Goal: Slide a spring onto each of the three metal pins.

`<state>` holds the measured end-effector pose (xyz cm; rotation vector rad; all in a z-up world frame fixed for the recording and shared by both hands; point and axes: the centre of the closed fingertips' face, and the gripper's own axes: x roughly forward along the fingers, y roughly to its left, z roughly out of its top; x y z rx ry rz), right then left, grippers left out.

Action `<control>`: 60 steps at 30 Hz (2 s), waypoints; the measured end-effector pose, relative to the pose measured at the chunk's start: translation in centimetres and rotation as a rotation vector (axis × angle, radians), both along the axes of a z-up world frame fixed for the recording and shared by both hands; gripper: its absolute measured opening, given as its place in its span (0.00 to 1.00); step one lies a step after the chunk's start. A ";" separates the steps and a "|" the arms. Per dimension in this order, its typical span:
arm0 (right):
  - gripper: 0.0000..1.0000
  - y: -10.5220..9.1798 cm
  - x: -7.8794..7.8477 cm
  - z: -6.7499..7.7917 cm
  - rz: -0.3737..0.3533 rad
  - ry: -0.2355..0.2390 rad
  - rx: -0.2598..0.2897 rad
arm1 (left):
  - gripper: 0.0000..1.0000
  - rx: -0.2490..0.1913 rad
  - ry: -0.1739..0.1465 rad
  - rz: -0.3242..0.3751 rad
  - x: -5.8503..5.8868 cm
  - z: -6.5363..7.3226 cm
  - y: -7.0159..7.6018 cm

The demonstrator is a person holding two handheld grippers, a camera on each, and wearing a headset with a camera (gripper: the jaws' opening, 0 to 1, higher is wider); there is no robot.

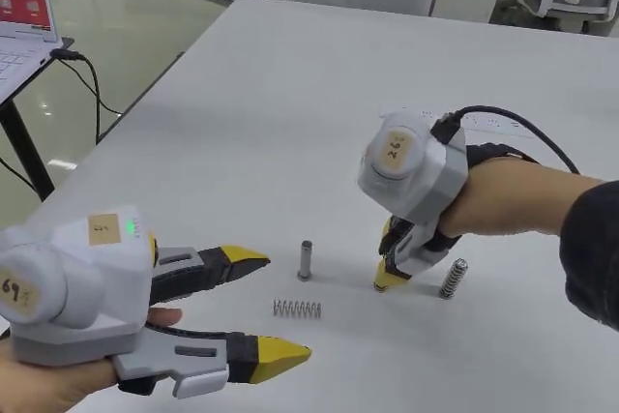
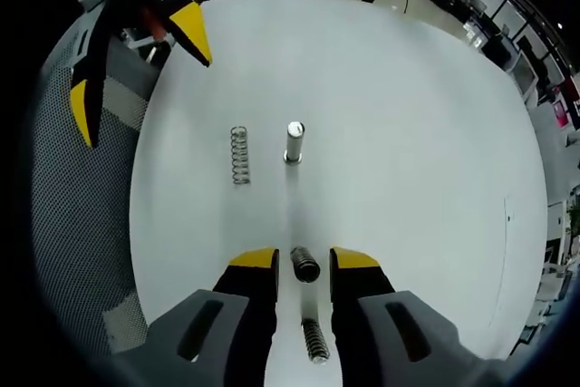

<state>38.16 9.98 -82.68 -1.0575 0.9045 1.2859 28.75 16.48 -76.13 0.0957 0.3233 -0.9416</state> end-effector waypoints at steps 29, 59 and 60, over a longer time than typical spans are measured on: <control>0.12 5.8 -5.4 -1.9 0.134 0.090 0.050 | 0.53 0.018 0.001 -0.004 -0.1 -0.3 0.2; 0.08 4.8 -7.0 0.1 0.136 0.094 0.059 | 0.51 0.033 0.002 -0.020 0.0 -0.6 0.1; 0.08 4.7 -7.1 0.4 0.137 0.095 0.064 | 0.50 0.035 0.001 -0.021 0.0 -0.6 0.1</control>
